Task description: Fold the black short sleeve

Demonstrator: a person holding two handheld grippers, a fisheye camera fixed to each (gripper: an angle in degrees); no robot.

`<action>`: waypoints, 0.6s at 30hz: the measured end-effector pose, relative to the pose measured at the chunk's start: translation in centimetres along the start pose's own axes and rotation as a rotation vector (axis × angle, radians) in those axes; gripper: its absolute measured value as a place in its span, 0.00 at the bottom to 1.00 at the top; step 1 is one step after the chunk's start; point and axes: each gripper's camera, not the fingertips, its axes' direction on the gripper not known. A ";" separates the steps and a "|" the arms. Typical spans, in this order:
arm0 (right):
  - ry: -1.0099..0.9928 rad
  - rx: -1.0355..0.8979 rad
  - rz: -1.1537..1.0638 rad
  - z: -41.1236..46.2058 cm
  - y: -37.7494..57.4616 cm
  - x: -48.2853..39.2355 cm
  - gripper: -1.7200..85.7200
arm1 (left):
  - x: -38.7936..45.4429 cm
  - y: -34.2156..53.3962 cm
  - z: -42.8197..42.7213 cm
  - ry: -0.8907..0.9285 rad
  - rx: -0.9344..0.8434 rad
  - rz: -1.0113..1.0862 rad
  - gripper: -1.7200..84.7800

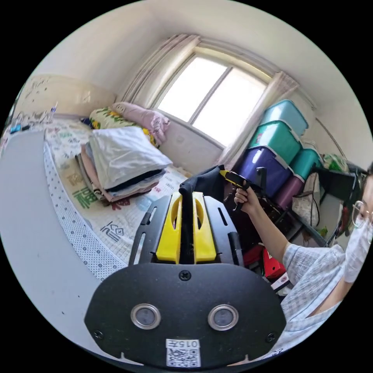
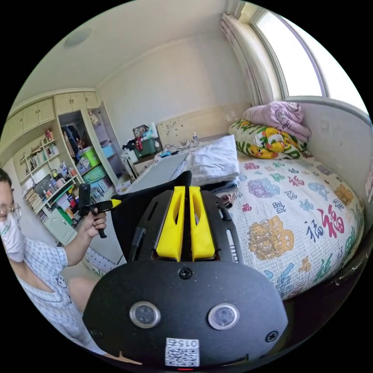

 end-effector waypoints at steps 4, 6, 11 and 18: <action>0.122 -0.132 0.067 10.7 -2.1 2.8 0.03 | -5.9 -2.6 4.3 -0.086 -0.070 -0.099 0.07; 0.206 -0.192 0.093 15.1 -2.7 3.4 0.03 | -8.0 -3.7 6.0 -0.104 -0.109 -0.137 0.07; 0.343 -0.383 0.137 26.0 -2.0 5.7 0.04 | -12.5 -5.3 10.6 -0.237 -0.256 -0.222 0.07; 0.439 -0.439 0.079 28.5 -2.4 6.1 0.08 | -13.6 -6.9 11.5 -0.348 -0.343 -0.168 0.10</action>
